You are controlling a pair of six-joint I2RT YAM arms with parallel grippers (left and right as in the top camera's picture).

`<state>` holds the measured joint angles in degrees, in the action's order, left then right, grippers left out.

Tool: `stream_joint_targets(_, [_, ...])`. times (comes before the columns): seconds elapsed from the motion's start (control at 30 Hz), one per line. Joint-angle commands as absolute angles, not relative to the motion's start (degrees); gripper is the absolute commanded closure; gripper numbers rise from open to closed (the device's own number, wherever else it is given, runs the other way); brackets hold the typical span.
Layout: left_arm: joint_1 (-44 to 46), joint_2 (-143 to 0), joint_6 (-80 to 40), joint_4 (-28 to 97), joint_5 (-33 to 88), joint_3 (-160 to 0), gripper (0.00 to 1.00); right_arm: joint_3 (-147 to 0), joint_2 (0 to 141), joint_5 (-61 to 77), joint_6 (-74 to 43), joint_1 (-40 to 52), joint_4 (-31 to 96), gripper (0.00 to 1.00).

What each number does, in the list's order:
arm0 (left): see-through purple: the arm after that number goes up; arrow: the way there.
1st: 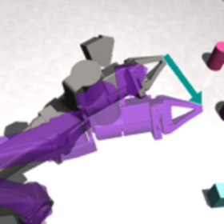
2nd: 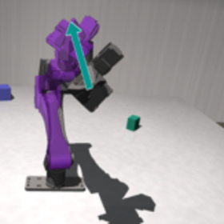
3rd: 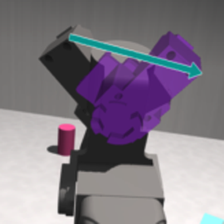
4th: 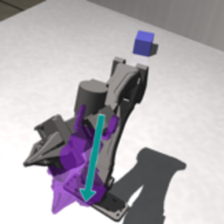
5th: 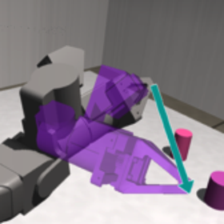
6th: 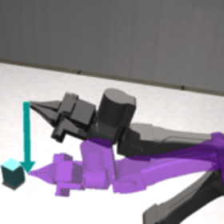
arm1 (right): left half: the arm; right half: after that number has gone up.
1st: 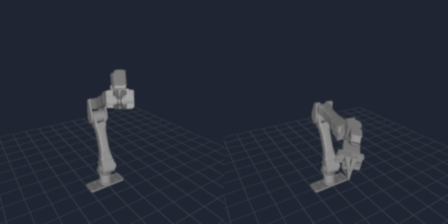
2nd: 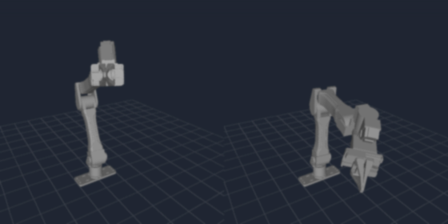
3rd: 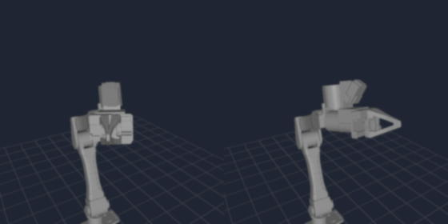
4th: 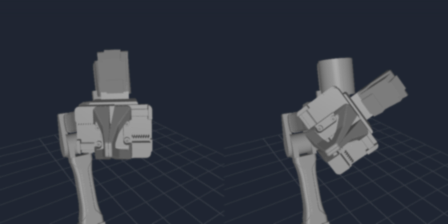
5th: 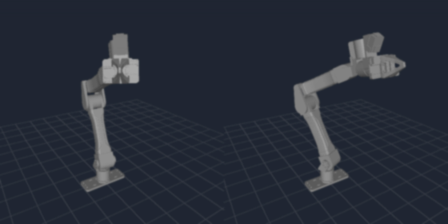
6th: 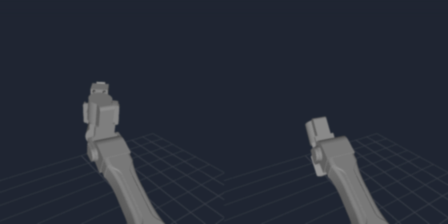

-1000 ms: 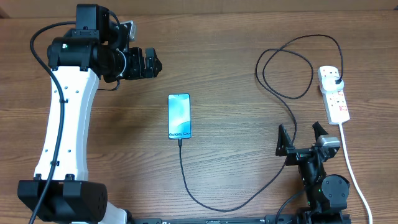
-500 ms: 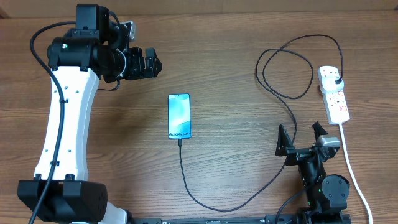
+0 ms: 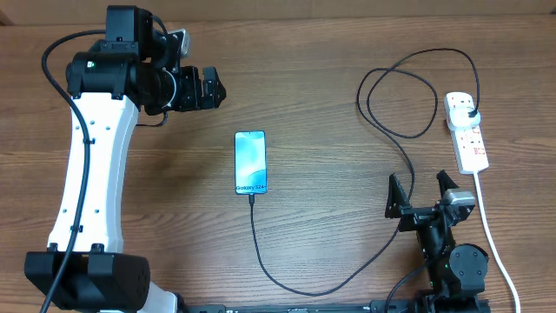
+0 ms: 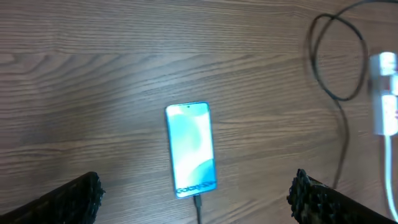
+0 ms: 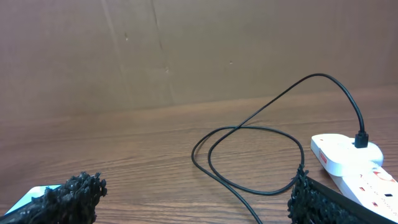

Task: Plug charger to phone and switch on socket

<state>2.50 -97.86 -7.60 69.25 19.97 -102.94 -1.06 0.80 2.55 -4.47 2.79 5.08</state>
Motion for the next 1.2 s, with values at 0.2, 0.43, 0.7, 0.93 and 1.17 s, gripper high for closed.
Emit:
stream_joint_targets(0.2, [2.28,-86.89,-7.7,65.54,9.54,-93.86,0.0,-0.45,0.16,2.2,-4.64,3.2,4.58,0.0])
stream_joint_targets(0.43, [2.28,-68.25,-0.89,39.29,13.87,-65.39,0.0,-0.45,0.16,2.2,-4.64,3.2,4.58,0.0])
stream_joint_targets(0.7, [2.26,-47.81,10.46,13.23,16.78,-38.06,0.01,-0.45,0.16,2.2,-4.64,3.2,4.58,0.0])
stream_joint_targets(0.93, [2.24,-32.08,15.29,1.13,13.5,-19.49,0.0,-0.45,0.16,2.2,-4.64,3.2,4.58,0.0])
stream_joint_targets(1.17, [2.24,-19.22,18.06,-3.16,11.99,-6.83,0.01,-0.45,0.16,2.2,-4.64,3.2,4.58,0.0])
